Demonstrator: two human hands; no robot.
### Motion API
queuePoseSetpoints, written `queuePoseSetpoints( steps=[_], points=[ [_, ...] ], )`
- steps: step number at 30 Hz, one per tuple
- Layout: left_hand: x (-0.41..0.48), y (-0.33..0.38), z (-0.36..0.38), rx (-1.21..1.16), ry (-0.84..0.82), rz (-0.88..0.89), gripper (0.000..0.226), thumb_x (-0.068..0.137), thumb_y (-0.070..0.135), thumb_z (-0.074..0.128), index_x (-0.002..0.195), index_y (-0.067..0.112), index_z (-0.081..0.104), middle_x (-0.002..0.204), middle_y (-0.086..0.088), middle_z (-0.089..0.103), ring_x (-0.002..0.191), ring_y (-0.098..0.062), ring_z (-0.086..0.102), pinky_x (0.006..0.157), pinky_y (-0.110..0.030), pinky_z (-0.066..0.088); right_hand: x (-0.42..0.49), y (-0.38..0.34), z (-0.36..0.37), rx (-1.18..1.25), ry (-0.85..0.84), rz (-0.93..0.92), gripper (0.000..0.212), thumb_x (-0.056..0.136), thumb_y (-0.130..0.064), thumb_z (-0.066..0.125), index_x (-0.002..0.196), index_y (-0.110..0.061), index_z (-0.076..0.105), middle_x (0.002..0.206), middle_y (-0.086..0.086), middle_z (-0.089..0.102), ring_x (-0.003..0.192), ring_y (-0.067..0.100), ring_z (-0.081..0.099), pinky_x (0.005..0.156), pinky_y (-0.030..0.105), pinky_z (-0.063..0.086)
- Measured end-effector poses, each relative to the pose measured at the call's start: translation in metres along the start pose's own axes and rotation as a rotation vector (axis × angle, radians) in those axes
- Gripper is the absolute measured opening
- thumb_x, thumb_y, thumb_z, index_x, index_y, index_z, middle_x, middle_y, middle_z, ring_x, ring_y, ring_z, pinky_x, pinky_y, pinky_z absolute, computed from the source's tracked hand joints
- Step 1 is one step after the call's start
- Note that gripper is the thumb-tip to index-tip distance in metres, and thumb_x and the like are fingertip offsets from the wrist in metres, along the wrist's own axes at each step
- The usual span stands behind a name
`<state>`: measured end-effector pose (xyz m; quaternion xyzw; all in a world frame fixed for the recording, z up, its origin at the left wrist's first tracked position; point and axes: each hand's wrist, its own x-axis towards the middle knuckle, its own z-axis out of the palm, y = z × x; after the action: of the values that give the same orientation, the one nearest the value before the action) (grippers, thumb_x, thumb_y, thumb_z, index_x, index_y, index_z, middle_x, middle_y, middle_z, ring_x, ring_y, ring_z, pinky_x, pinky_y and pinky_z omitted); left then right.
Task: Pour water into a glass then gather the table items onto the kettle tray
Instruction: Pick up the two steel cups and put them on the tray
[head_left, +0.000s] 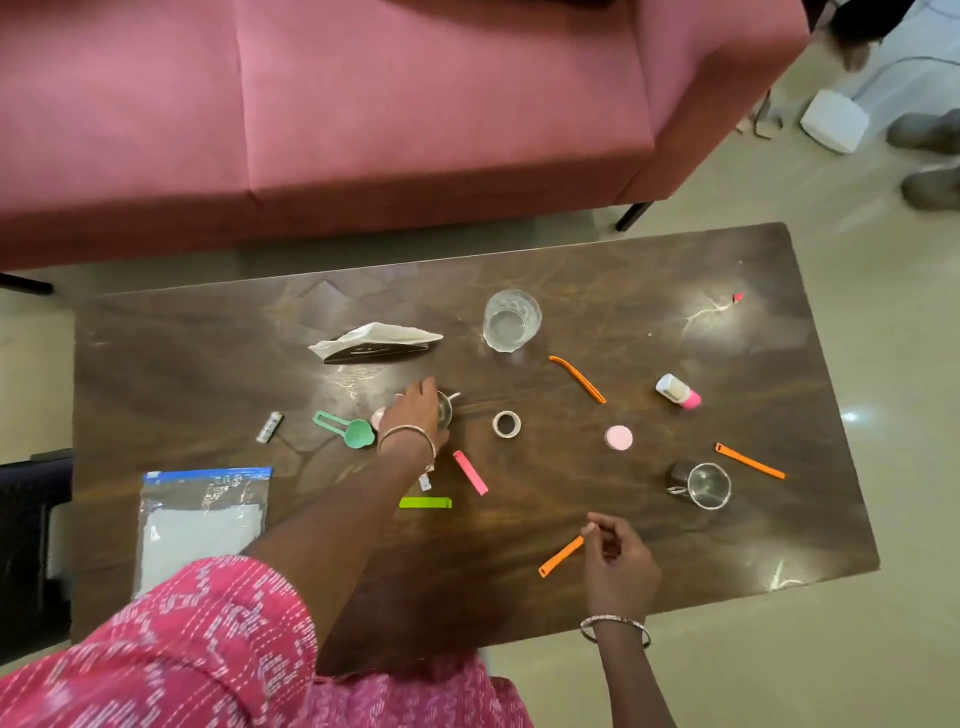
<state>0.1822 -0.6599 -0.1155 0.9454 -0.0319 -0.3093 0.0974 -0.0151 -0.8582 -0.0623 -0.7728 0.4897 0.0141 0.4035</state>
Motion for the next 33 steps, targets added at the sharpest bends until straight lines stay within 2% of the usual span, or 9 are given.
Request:
queuePoseSetpoints(
  steps=[4, 9, 11, 14, 17, 20, 24, 28, 33],
  points=[
    [-0.003, 0.005, 0.004, -0.053, 0.078, -0.064, 0.060, 0.068, 0.028, 0.075, 0.117, 0.012, 0.043, 0.113, -0.014, 0.056, 0.098, -0.039, 0.060, 0.079, -0.043, 0.048, 0.037, 0.005, -0.018, 0.005, 0.000, 0.016, 0.018, 0.085, -0.012, 0.068, 0.087, -0.029, 0.072, 0.071, -0.008, 0.069, 0.070, 0.012, 0.066, 0.067, 0.028, 0.052],
    [-0.024, 0.022, -0.005, -0.298, 0.297, -0.198, 0.067, 0.061, 0.037, 0.082, 0.112, 0.014, 0.044, 0.100, -0.016, 0.065, 0.090, -0.039, 0.063, 0.073, -0.040, 0.048, 0.078, 0.007, -0.048, 0.008, 0.079, 0.004, 0.017, 0.086, -0.013, 0.065, 0.088, -0.029, 0.070, 0.073, -0.009, 0.069, 0.071, 0.014, 0.067, 0.068, 0.029, 0.052],
    [-0.034, 0.032, -0.007, -0.338, 0.362, -0.189, 0.067, 0.059, 0.038, 0.083, 0.110, 0.016, 0.045, 0.097, -0.013, 0.068, 0.087, -0.039, 0.064, 0.071, -0.039, 0.048, 0.098, 0.011, -0.060, -0.026, 0.145, -0.002, 0.017, 0.085, -0.009, 0.064, 0.093, -0.023, 0.071, 0.078, 0.000, 0.069, 0.078, 0.025, 0.067, 0.072, 0.034, 0.053],
    [-0.050, 0.045, -0.006, -0.378, 0.402, -0.152, 0.067, 0.058, 0.038, 0.083, 0.111, 0.020, 0.046, 0.096, -0.007, 0.069, 0.089, -0.037, 0.062, 0.071, -0.040, 0.050, 0.131, 0.021, -0.069, -0.128, 0.206, 0.002, 0.030, 0.079, -0.008, 0.070, 0.109, -0.008, 0.066, 0.103, 0.017, 0.065, 0.097, 0.038, 0.059, 0.082, 0.040, 0.047],
    [-0.061, 0.059, -0.001, -0.378, 0.407, -0.118, 0.067, 0.058, 0.040, 0.085, 0.111, 0.025, 0.047, 0.096, -0.001, 0.067, 0.090, -0.028, 0.060, 0.067, -0.034, 0.046, 0.157, 0.030, -0.072, -0.142, 0.130, 0.144, 0.067, 0.073, -0.030, 0.080, 0.131, -0.009, 0.053, 0.129, 0.017, 0.052, 0.118, 0.037, 0.051, 0.094, 0.042, 0.045],
    [-0.066, 0.070, 0.006, -0.378, 0.404, -0.091, 0.065, 0.058, 0.041, 0.085, 0.111, 0.029, 0.049, 0.097, 0.001, 0.066, 0.092, -0.025, 0.059, 0.069, -0.035, 0.048, 0.172, 0.039, -0.069, -0.190, -0.004, 0.167, 0.089, 0.066, -0.036, 0.086, 0.142, -0.016, 0.043, 0.140, 0.016, 0.043, 0.126, 0.034, 0.046, 0.099, 0.042, 0.043],
    [-0.067, 0.077, 0.016, -0.311, 0.375, -0.029, 0.066, 0.058, 0.045, 0.083, 0.114, 0.034, 0.049, 0.101, 0.003, 0.066, 0.092, -0.024, 0.063, 0.072, -0.036, 0.051, 0.183, 0.050, -0.063, -0.214, -0.161, 0.106, 0.091, 0.065, -0.025, 0.089, 0.143, -0.032, 0.041, 0.143, 0.011, 0.036, 0.125, 0.033, 0.050, 0.099, 0.043, 0.047],
    [-0.070, 0.079, 0.016, -0.304, 0.364, -0.009, 0.068, 0.058, 0.046, 0.083, 0.116, 0.034, 0.050, 0.102, 0.004, 0.067, 0.091, -0.022, 0.064, 0.071, -0.034, 0.051, 0.190, 0.055, -0.064, -0.239, -0.292, 0.023, 0.092, 0.063, -0.016, 0.091, 0.140, -0.035, 0.045, 0.142, 0.008, 0.037, 0.125, 0.027, 0.049, 0.102, 0.037, 0.044],
    [-0.085, 0.074, 0.007, -0.352, 0.347, -0.004, 0.067, 0.060, 0.043, 0.084, 0.117, 0.029, 0.052, 0.106, 0.002, 0.065, 0.094, -0.021, 0.063, 0.077, -0.039, 0.053, 0.180, 0.050, -0.068, -0.307, -0.311, -0.021, 0.073, 0.056, -0.017, 0.094, 0.117, -0.029, 0.057, 0.122, 0.009, 0.054, 0.110, 0.029, 0.059, 0.083, 0.029, 0.044]
  ],
)
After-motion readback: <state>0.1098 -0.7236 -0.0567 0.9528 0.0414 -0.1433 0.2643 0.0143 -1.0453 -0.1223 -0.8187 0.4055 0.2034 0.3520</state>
